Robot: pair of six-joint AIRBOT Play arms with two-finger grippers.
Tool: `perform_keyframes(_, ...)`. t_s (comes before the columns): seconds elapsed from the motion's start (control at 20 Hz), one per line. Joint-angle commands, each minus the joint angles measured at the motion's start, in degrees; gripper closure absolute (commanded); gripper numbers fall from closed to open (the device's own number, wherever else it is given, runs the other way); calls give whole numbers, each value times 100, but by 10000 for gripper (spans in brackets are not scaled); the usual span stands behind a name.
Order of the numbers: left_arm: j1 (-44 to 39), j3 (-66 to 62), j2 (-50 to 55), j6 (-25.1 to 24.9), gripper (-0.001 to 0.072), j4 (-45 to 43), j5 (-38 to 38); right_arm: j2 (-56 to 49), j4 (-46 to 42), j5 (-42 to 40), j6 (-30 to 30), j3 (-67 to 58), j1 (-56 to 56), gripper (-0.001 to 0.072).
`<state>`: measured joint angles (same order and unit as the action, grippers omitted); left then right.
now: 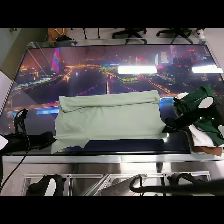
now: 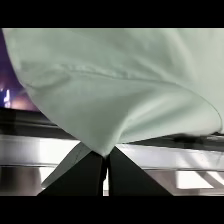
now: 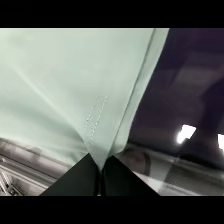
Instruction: Fold the shirts.
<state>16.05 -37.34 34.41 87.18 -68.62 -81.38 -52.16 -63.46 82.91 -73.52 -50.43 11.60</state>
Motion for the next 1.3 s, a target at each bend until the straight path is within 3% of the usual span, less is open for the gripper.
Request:
perform_keyframes(0.0,2,52,-302,92,694,-321,2,214,-369,109,-190,0,-4,689)
perform_keyframes(0.15,-212,-299,247,-109,694,144,726,144,214,-581,306,-247,-4,688)
perform_keyframes(0.3,-761,-1375,1440,-227,694,413,1440,-221,780,-1401,833,-901,-35,688)
perform_keyframes(0.6,-1445,-3858,4572,-227,694,367,1532,-1958,1088,-2441,1534,-1932,-140,687)
perform_keyframes(0.75,-1526,-4575,5659,-229,694,297,1709,-2601,1196,-3126,1707,-2074,-138,687)
perform_keyframes(0.9,-1578,-5016,6413,-275,693,153,1668,-2857,1423,-3211,2114,-2120,-136,674)
perform_keyframes(1.0,-1578,-5353,6769,-293,666,76,1644,-2798,1351,-3187,2127,-2358,-98,316)
perform_keyframes(1.05,-1578,-5587,6909,-293,300,85,1576,-2747,1257,-3193,2122,-2496,-72,285)
perform_keyframes(1.1,-1578,-5845,7016,-282,13,85,1486,-2752,1161,-3187,2105,-2660,-24,283)
perform_keyframes(1.15,-1578,-6089,7075,-271,46,81,1342,-2752,1134,-3189,2083,-2754,52,253)
perform_keyframes(1.2,-1578,-6312,7097,-258,47,85,1165,-2756,1176,-3189,2079,-2800,129,176)
perform_keyframes(1.25,-1578,-6498,7084,-243,47,83,970,-2796,1239,-3143,2079,-2837,186,166)
